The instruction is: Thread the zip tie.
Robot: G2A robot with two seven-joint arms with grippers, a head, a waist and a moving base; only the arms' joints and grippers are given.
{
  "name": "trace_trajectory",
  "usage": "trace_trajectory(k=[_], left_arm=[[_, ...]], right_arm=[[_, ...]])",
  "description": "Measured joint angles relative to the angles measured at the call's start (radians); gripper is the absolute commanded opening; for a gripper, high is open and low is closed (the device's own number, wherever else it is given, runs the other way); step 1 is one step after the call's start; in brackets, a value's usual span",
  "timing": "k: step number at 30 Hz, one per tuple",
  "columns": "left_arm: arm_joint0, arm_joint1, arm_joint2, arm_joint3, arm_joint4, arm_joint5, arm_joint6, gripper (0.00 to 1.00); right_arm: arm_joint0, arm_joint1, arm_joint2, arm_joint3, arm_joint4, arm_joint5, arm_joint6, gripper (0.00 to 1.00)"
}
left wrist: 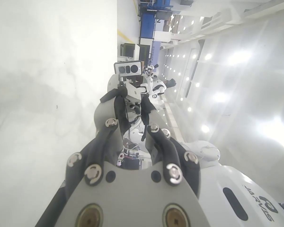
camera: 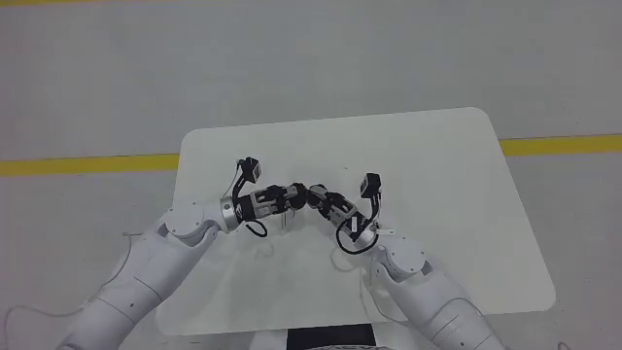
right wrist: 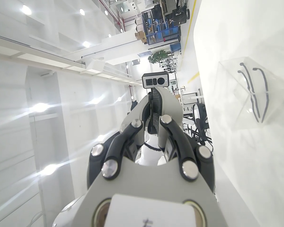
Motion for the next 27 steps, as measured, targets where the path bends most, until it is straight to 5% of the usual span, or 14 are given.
trace_trajectory(k=[8, 9, 11, 19, 27], left_arm=[[-0.002, -0.005, -0.005, 0.017, 0.005, 0.011, -0.009, 0.00], [-0.003, -0.005, -0.006, 0.019, 0.005, 0.012, -0.011, 0.00], [-0.003, -0.006, -0.007, 0.020, 0.005, 0.013, -0.014, 0.00], [-0.004, -0.004, -0.029, 0.034, -0.005, 0.007, -0.069, 0.00], [-0.020, 0.012, -0.081, 0.088, -0.032, -0.002, -0.239, 0.00]], right_arm=[[0.005, -0.003, -0.001, 0.006, 0.004, -0.002, 0.004, 0.00], [0.005, -0.003, -0.001, 0.006, 0.004, -0.001, 0.004, 0.13], [0.008, -0.004, -0.002, 0.007, 0.003, 0.002, 0.009, 1.00], [0.014, 0.000, 0.017, 0.020, 0.036, 0.017, 0.073, 1.00], [0.033, 0.024, 0.069, 0.025, 0.055, 0.104, 0.281, 1.00]])
